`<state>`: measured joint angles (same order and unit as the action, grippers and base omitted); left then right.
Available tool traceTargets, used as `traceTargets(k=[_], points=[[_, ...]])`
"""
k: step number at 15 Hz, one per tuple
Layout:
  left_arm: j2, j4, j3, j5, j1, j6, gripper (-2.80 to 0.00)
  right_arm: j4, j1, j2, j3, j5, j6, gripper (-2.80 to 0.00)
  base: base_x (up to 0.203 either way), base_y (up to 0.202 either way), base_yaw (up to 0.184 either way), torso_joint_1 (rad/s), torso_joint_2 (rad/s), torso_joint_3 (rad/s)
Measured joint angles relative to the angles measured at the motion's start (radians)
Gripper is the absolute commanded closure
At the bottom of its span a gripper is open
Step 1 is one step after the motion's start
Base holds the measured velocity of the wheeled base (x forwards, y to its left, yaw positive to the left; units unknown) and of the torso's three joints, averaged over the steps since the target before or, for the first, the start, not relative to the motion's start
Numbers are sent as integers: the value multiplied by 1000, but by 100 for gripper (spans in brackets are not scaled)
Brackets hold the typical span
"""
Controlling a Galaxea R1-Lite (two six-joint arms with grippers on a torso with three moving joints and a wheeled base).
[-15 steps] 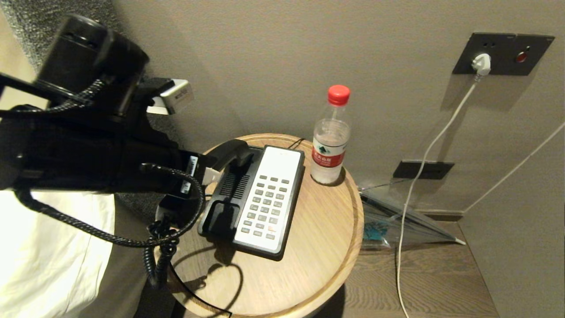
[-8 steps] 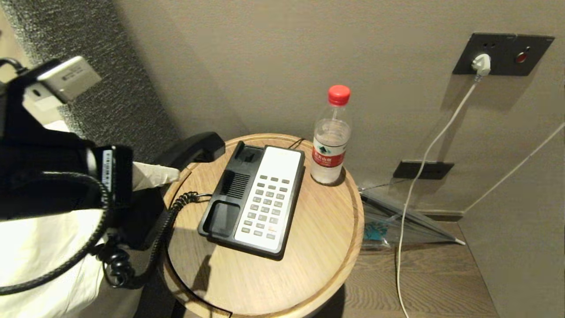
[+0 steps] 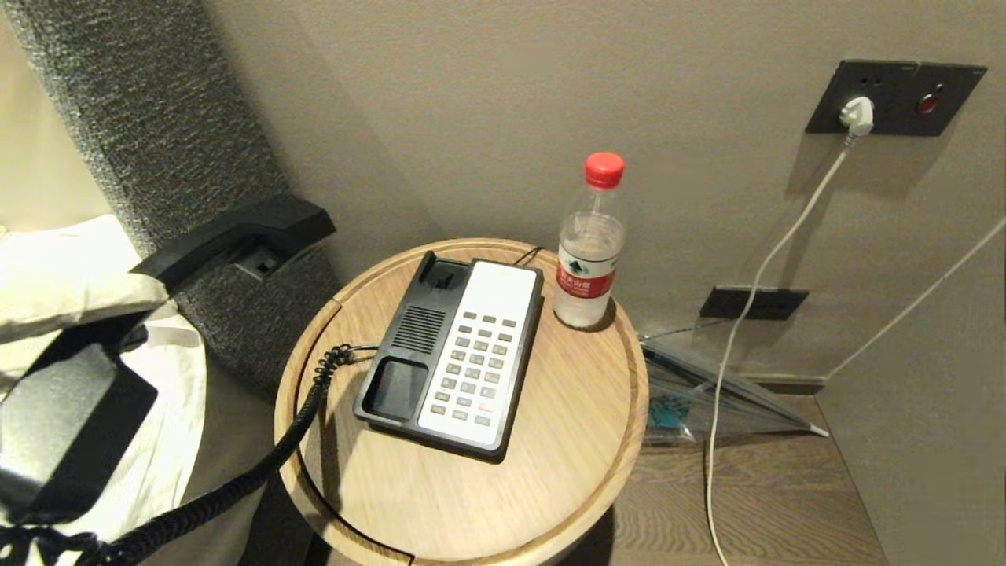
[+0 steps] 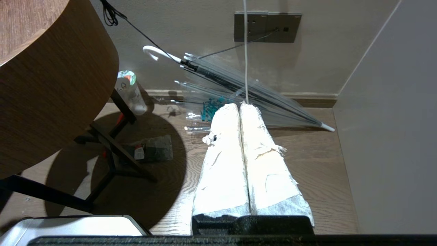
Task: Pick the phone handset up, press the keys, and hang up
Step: Dial the number
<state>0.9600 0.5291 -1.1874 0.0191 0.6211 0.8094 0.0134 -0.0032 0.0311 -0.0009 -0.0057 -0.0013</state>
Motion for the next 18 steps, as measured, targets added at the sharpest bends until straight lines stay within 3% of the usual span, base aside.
traceTargets(k=[6,9,12,18], points=[[-199,-1,89,-53,0,135,0,0,0,0,0,0,0,0,0,0,0,0,0,0],[-241,0,102,-72,0,144,0,0,0,0,0,0,0,0,0,0,0,0,0,0],[-271,-2,115,-147,0,150,0,0,0,0,0,0,0,0,0,0,0,0,0,0],[-340,-4,187,-160,0,234,0,0,0,0,0,-1,0,0,0,0,0,0,0,0]])
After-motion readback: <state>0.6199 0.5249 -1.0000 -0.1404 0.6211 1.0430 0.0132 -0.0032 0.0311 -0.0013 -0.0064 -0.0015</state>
